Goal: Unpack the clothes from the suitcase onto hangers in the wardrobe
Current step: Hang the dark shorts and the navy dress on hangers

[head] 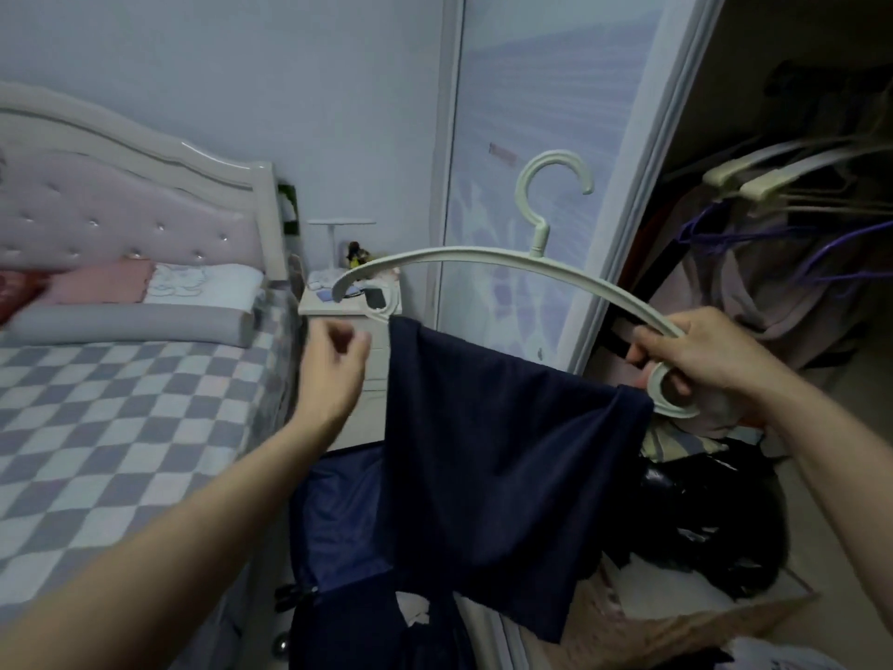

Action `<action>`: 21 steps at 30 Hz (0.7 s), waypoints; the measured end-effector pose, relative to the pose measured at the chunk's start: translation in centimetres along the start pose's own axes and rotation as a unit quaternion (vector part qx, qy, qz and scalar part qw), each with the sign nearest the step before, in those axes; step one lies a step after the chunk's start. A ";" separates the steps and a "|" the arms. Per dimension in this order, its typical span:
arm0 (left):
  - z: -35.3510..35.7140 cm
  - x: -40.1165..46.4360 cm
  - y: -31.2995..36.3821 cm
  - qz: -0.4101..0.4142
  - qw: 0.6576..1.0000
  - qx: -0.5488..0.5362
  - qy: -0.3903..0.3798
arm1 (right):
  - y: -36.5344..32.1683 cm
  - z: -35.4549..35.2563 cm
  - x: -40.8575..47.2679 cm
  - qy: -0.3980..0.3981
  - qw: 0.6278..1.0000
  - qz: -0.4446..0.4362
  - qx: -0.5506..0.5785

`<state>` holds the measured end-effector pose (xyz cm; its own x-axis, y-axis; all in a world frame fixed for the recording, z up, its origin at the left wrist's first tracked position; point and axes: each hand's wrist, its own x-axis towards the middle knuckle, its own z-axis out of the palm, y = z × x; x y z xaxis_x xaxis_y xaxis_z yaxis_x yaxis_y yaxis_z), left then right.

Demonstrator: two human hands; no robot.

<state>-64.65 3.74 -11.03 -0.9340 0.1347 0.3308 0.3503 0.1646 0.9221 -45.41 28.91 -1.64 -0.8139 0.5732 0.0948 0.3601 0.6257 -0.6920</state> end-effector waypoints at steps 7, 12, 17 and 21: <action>0.9 1.5 0.6 -0.109 0.972 -0.108 -0.176 | 0.2 0.7 0.0 0.028 0.998 -0.010 0.054; -0.3 3.8 2.6 -0.046 0.963 -0.122 -0.238 | 1.0 0.2 0.1 0.078 0.995 -0.011 0.062; -0.2 6.2 3.2 -0.007 0.993 -0.063 -0.097 | 0.2 0.6 0.3 0.151 0.987 -0.061 0.000; 2.2 4.0 3.2 0.080 0.972 0.205 0.086 | -1.2 2.2 0.8 0.147 0.987 -0.062 -0.007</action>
<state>-67.14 6.93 -7.17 -0.8511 0.0317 0.5241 0.4575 0.5346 0.7106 -47.52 27.50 -2.33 -0.6851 0.6198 0.3827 0.2748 0.7065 -0.6522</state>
